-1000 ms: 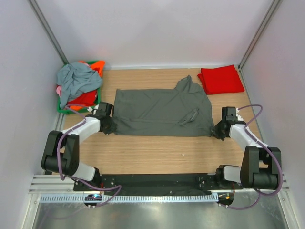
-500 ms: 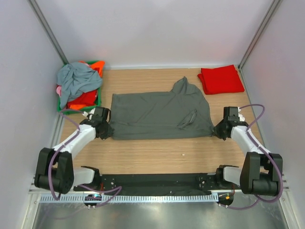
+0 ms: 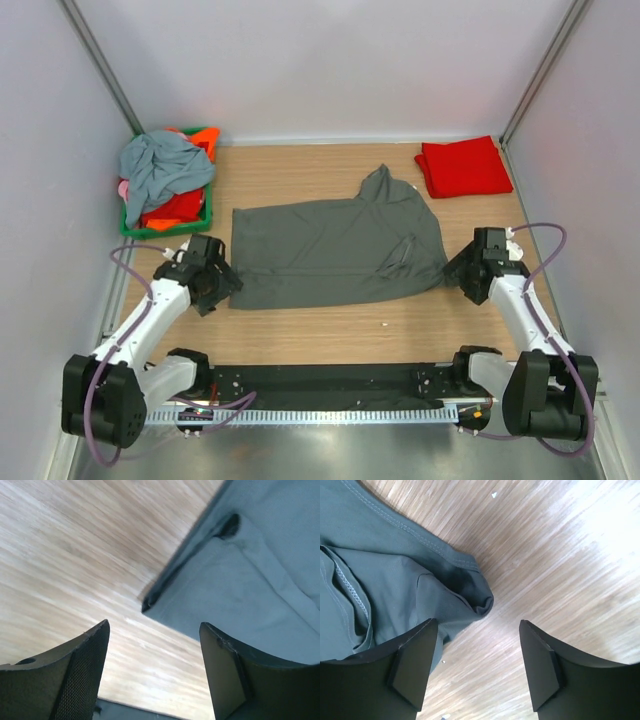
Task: Fold and stack the t-shirts
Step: Fold the tshirt
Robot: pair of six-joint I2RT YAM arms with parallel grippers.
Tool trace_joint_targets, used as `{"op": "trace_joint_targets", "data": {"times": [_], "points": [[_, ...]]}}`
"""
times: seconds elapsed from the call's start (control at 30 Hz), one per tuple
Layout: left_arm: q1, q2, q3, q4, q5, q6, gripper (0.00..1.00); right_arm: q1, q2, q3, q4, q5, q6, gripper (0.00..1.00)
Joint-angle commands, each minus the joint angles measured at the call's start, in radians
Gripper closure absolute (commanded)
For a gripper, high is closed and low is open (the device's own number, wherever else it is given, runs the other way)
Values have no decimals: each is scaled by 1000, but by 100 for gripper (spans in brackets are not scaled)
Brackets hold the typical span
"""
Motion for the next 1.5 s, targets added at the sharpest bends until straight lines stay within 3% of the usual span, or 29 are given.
{"op": "trace_joint_targets", "data": {"times": [0.0,0.13,0.2,0.33,0.47,0.53,0.6,0.63,0.73,0.8,0.9,1.47], "points": [[-5,-8,166,-105,41,50,26,-4,-43,65,-50,21,-2,27],[-5,-2,352,-185,59,234,25,-4,-83,134,-85,-9,-40,27],[-5,10,428,-233,64,343,25,-2,-101,155,-73,-104,-57,28],[-5,17,473,-269,53,452,25,16,-105,201,-71,-173,-62,34],[-5,-20,378,-180,114,442,25,38,-158,252,-79,-124,-51,37],[-5,-16,358,-168,64,428,25,47,-171,228,-3,-191,-43,40],[-5,-19,372,-174,44,435,25,80,-125,197,53,-241,-28,42],[2,-26,366,-165,35,435,25,166,-97,191,102,-247,-26,42],[16,-43,352,-146,53,432,25,328,74,212,131,-166,-32,42],[18,-48,355,-149,50,435,25,361,162,209,171,-150,-7,47],[21,-60,352,-149,44,434,25,384,236,217,243,-138,17,49],[21,-97,344,-143,32,429,26,393,414,275,217,-46,29,51]]}}
